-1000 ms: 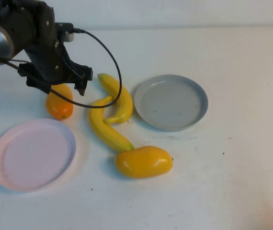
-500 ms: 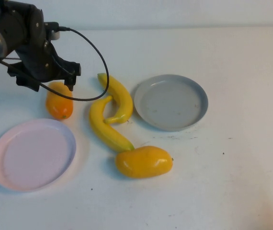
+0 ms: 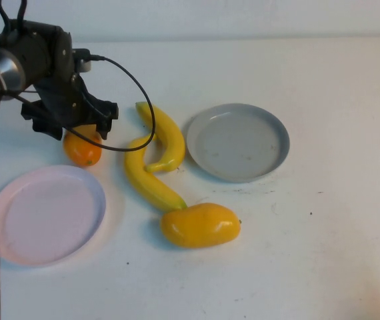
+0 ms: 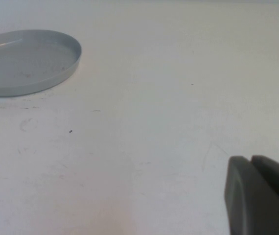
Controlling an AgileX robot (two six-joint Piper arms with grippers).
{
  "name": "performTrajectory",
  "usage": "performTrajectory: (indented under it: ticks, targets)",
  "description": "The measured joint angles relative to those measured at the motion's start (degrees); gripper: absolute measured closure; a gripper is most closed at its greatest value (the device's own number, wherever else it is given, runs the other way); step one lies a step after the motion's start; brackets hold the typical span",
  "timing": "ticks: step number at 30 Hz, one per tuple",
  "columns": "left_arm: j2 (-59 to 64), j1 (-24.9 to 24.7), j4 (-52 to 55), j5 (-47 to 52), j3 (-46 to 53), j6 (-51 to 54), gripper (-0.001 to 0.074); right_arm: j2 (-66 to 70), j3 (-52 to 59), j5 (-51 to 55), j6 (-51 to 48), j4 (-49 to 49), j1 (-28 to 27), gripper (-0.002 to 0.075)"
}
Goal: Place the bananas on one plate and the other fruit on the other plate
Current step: Put one type of fruit in the left plate
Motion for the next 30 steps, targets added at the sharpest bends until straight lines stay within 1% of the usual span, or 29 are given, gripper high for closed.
performTrajectory:
  ticks: [17, 19, 22, 30]
  targets:
    - [3.1, 0.0, 1.3, -3.5, 0.0, 0.0, 0.0069, 0.0, 0.0, 0.0, 0.0, 0.0, 0.0, 0.0743]
    - [3.1, 0.0, 1.3, -3.5, 0.0, 0.0, 0.0099, 0.0, 0.0, 0.0, 0.0, 0.0, 0.0, 0.0743]
    - [3.1, 0.0, 1.3, -3.5, 0.0, 0.1, 0.0183, 0.0, 0.0, 0.0, 0.0, 0.0, 0.0, 0.0743]
    - [3.1, 0.0, 1.3, -3.8, 0.0, 3.8, 0.0183, 0.0, 0.0, 0.0, 0.0, 0.0, 0.0, 0.0743]
